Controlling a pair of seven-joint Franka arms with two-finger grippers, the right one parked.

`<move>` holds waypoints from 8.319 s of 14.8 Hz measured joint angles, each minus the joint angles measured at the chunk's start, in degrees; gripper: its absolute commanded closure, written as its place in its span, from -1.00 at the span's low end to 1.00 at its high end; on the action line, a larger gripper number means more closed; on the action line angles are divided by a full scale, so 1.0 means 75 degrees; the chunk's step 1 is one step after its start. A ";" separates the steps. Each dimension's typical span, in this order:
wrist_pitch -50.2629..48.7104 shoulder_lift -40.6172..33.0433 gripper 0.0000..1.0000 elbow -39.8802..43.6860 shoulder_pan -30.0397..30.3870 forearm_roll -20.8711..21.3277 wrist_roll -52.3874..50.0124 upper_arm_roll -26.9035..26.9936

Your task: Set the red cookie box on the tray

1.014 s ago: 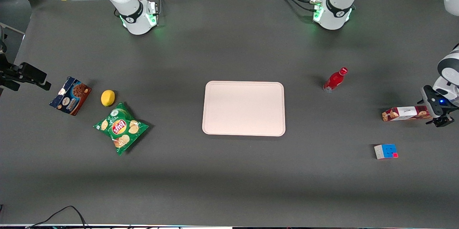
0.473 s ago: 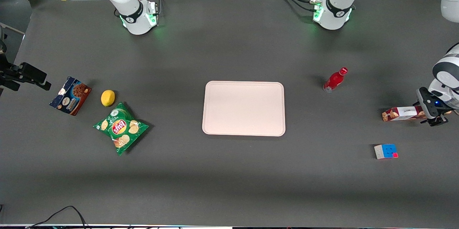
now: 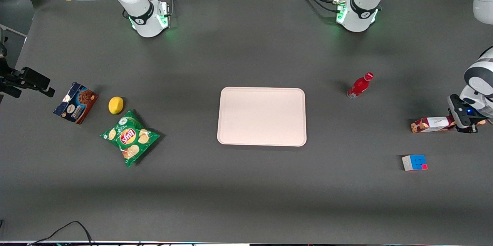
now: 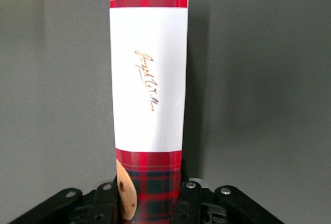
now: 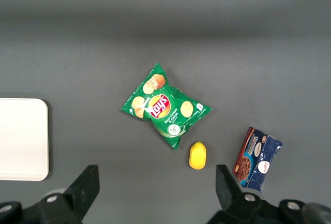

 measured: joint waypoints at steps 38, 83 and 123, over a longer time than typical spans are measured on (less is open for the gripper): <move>-0.7250 -0.1948 0.64 0.4215 -0.0810 0.2168 -1.5618 -0.5580; -0.1747 0.0669 -1.00 0.0587 -0.1477 0.5731 -2.3221 -0.7127; -0.4808 -0.3867 -1.00 0.1512 -0.1863 0.2388 -1.7072 -0.2920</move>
